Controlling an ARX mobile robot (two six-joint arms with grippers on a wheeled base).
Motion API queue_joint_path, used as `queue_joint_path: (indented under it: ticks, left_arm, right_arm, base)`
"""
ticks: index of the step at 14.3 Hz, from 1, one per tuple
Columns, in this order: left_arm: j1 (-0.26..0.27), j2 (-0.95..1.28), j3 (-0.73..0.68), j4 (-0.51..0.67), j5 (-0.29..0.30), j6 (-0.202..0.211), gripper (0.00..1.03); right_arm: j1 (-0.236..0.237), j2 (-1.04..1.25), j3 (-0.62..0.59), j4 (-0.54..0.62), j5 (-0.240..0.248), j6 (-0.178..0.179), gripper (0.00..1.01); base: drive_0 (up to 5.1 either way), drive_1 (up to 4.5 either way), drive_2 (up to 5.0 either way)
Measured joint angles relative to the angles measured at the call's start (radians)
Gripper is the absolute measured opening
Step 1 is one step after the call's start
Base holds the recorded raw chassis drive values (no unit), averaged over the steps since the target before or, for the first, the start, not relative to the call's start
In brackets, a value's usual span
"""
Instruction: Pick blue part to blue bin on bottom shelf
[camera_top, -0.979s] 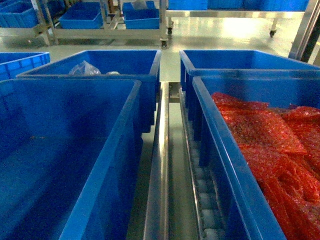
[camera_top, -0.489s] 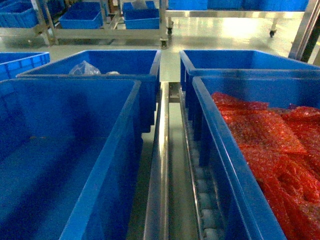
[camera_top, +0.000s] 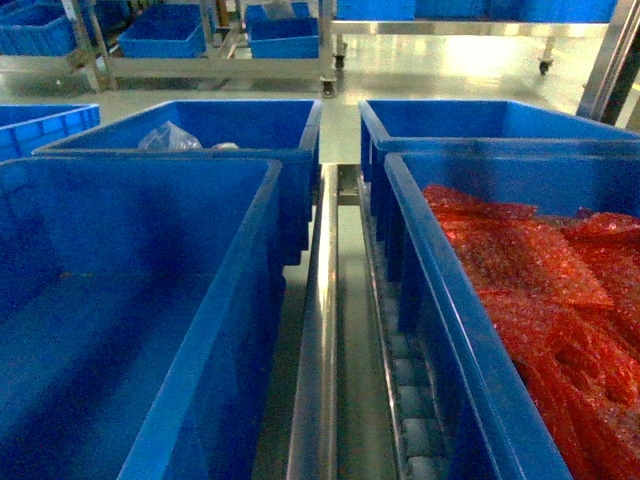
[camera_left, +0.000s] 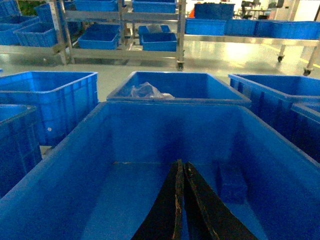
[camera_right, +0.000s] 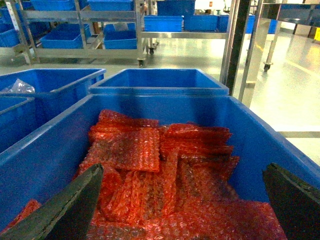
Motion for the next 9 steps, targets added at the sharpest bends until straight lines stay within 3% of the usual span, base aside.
queue_joint_path:
  ticks: [6,9]
  left_arm:
    - [0.000,-0.084,0.000,-0.085,0.000,0.000,0.02]
    - [0.000,-0.167,0.000,-0.216,0.000,0.000,0.02]
  right_arm:
    - [0.000,0.000,0.000,0.000,0.000,0.000,0.98]
    - [0.000,0.000,0.000,0.000,0.000,0.000,0.98]
  base:
    - [0.0,0.00,0.0]
    - [0.0,0.00,0.0]
